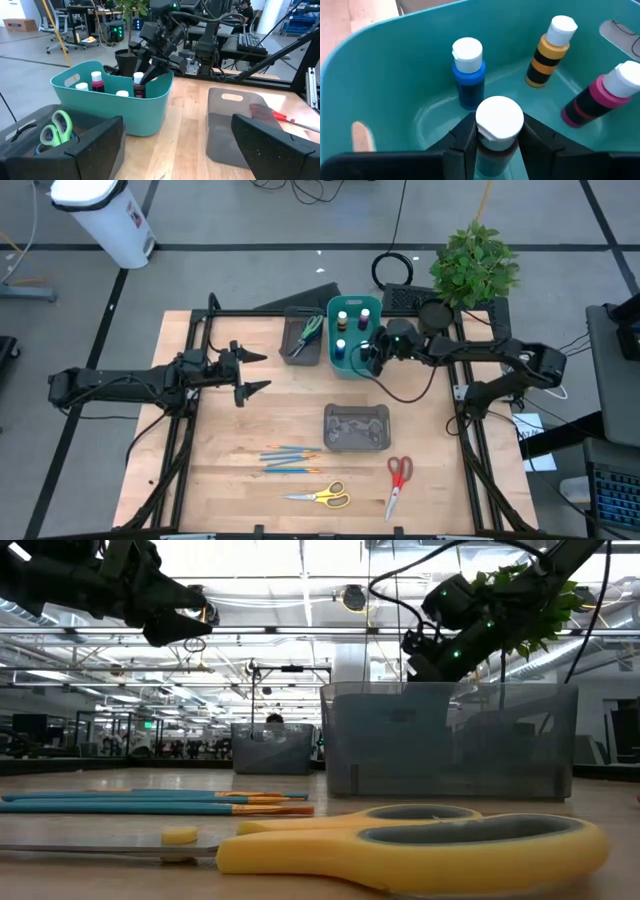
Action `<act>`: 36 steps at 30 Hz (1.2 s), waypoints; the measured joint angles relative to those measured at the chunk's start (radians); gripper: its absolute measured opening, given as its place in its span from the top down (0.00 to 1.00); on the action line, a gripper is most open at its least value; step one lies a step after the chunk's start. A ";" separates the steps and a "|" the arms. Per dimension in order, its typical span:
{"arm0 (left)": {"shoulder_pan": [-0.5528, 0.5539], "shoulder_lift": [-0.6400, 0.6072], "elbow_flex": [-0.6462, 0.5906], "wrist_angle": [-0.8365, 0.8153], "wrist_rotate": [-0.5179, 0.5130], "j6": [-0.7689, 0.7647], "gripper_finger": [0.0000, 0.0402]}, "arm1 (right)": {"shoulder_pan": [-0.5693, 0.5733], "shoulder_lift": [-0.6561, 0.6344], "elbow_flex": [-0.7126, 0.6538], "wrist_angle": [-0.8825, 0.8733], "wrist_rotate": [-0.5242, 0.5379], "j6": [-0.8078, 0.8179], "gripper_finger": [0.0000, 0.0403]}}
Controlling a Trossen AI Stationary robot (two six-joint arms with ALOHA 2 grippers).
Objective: Pick & Place Paint Supplies
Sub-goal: Put the brown paint bottle into the green bin
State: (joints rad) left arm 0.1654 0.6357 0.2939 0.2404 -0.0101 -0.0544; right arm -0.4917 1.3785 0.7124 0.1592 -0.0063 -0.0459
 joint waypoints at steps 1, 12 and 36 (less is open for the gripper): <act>0.000 0.000 0.000 0.000 0.000 0.000 0.06 | 0.000 0.007 0.000 0.002 0.000 -0.005 0.75; 0.000 0.000 0.000 -0.003 0.000 -0.002 0.06 | -0.005 0.024 0.001 -0.006 0.003 -0.045 0.73; 0.000 0.000 0.000 -0.004 0.000 -0.003 0.06 | -0.005 0.057 0.003 -0.010 0.002 -0.073 0.70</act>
State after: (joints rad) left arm 0.1652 0.6357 0.2943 0.2359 -0.0101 -0.0574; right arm -0.4965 1.4351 0.7155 0.1487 -0.0044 -0.1188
